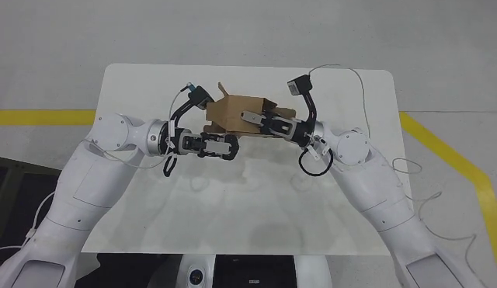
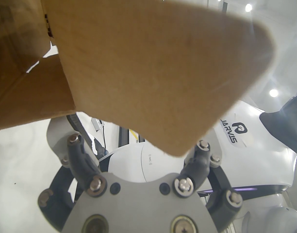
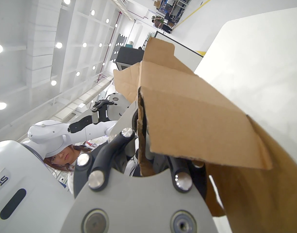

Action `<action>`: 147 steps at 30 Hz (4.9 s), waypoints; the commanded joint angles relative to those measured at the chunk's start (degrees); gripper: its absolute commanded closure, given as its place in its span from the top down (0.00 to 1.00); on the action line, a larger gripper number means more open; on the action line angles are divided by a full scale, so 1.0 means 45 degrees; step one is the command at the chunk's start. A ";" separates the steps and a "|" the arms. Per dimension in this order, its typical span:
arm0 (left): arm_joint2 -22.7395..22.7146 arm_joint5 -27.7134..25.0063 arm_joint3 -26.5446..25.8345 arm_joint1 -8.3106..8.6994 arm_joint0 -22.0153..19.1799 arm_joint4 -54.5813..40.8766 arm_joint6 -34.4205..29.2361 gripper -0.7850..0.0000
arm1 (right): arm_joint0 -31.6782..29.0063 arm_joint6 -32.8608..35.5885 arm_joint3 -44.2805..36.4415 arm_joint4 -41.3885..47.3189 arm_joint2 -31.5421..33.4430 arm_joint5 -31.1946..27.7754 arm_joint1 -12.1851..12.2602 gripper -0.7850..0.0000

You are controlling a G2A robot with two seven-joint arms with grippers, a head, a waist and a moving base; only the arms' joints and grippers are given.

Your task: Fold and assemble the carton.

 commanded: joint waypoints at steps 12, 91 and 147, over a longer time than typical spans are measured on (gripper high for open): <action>-0.0022 -0.0092 0.0110 -0.0079 -0.0119 0.0287 0.0176 1.00 | -0.0182 0.0346 -0.0253 0.0030 -0.0007 0.0361 -0.0015 0.00; -0.0611 0.0825 0.1471 0.0092 -0.0482 0.5310 0.2123 1.00 | 0.1553 0.5648 0.1620 0.3142 -0.0626 0.0574 -0.0211 0.00; -0.0823 0.0395 0.1364 0.0223 -0.0200 0.5212 0.1843 1.00 | 0.1324 0.4062 0.1982 0.2277 -0.0276 0.0971 -0.0400 0.00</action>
